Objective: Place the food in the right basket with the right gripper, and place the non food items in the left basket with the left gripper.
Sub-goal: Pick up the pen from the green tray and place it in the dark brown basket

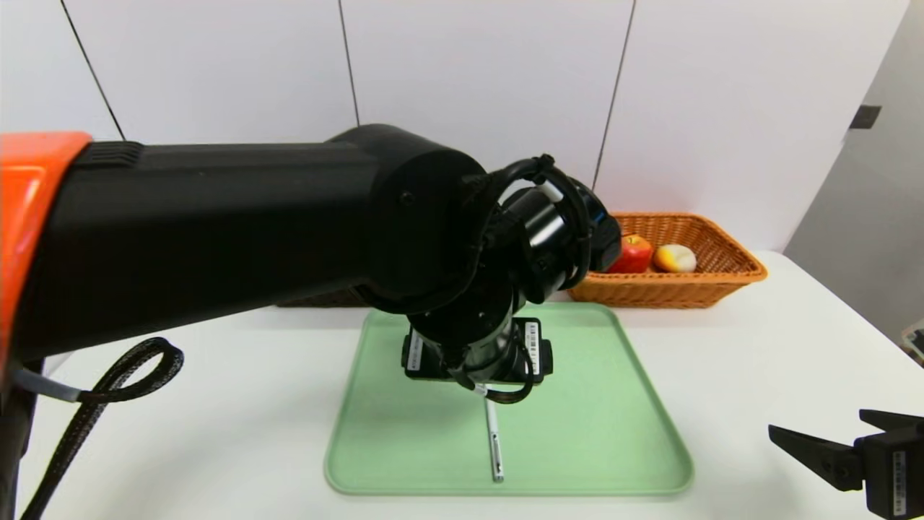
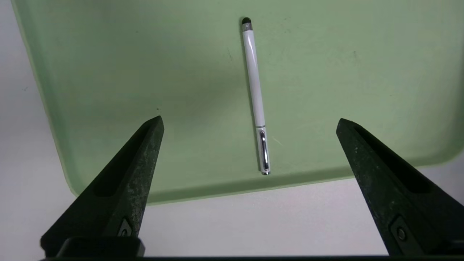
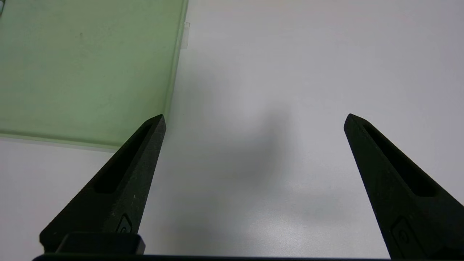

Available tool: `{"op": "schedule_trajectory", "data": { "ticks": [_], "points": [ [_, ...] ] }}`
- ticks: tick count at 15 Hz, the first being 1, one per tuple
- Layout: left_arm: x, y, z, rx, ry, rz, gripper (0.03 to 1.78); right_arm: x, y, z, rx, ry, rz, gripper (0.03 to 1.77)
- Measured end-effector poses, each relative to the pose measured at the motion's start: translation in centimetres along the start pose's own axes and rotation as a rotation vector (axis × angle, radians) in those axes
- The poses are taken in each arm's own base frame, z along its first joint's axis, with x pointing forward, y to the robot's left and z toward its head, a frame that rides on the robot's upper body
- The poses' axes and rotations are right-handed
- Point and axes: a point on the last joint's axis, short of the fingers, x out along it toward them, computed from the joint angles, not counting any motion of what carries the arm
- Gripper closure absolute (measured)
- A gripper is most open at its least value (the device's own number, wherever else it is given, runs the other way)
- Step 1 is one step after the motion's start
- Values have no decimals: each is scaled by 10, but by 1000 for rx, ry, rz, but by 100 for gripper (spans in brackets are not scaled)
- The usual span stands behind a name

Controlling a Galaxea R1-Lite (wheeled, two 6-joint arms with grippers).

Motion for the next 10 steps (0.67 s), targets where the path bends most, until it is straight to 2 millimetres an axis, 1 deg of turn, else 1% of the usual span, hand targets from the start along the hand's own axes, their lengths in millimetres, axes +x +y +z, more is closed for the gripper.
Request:
{"op": "schedule_trajectory", "data": {
  "ticks": [3,7,10],
  "points": [
    [13,-4,-2,61,15,13,12,-1,0,0,2,-10,2,10],
    [33,-9,-7,68,71,26,12,-2,0,-1,4,-10,0,10],
    [42,-10,-7,50,114,6,12,-2,-1,-1,4,-11,0,10]
  ]
}}
